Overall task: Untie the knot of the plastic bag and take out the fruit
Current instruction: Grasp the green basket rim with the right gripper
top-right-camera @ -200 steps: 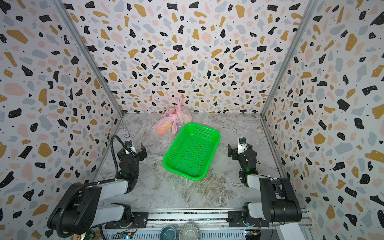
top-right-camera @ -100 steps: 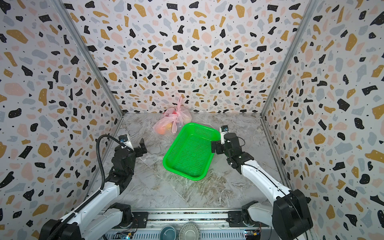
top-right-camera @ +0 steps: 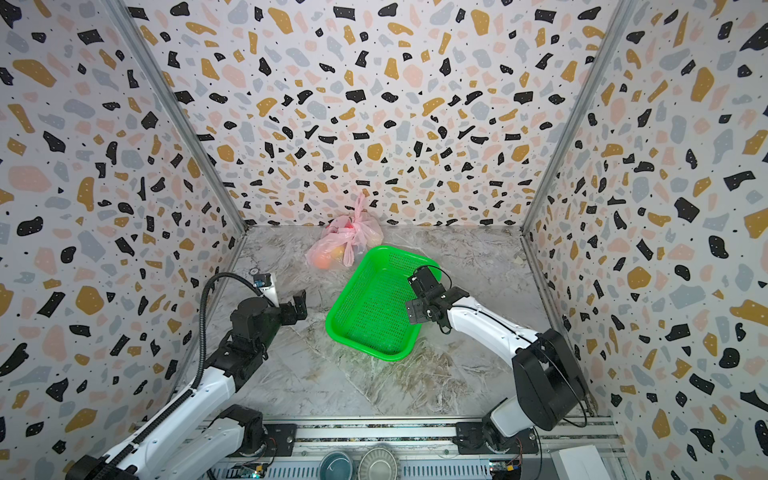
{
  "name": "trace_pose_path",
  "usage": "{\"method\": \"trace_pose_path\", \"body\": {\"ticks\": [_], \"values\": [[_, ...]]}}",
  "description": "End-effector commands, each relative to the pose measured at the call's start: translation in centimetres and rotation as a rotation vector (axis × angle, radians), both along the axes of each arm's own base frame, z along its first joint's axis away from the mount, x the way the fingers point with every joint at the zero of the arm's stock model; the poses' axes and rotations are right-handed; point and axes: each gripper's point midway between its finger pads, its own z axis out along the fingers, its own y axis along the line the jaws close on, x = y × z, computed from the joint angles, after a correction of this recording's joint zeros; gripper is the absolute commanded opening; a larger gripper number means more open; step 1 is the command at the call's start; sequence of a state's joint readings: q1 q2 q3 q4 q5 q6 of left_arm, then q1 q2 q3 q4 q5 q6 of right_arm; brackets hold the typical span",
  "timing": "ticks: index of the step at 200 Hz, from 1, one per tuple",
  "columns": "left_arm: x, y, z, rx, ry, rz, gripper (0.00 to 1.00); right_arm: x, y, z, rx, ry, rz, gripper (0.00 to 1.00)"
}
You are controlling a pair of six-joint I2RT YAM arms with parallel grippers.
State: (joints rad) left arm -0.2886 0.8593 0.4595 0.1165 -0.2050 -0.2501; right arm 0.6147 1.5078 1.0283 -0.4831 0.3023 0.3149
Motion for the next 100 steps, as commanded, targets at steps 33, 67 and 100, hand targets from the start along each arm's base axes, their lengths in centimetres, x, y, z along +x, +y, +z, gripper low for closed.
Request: {"method": "trace_pose_path", "body": {"ticks": [33, 67, 100], "values": [[0.0, -1.7, 1.2, -0.065, -0.022, -0.070, 1.00, 1.3, -4.1, 1.3, -0.153, 0.016, -0.007, 0.99], [0.0, -2.0, 0.9, -0.073, -0.011, -0.080, 1.00, 2.2, -7.9, 1.9, -0.186, 0.017, -0.065, 0.99], [0.0, -2.3, 0.5, -0.078, 0.004, -0.091, 1.00, 3.2, -11.1, 2.2, -0.189, 0.029, -0.137, 0.99]]}}
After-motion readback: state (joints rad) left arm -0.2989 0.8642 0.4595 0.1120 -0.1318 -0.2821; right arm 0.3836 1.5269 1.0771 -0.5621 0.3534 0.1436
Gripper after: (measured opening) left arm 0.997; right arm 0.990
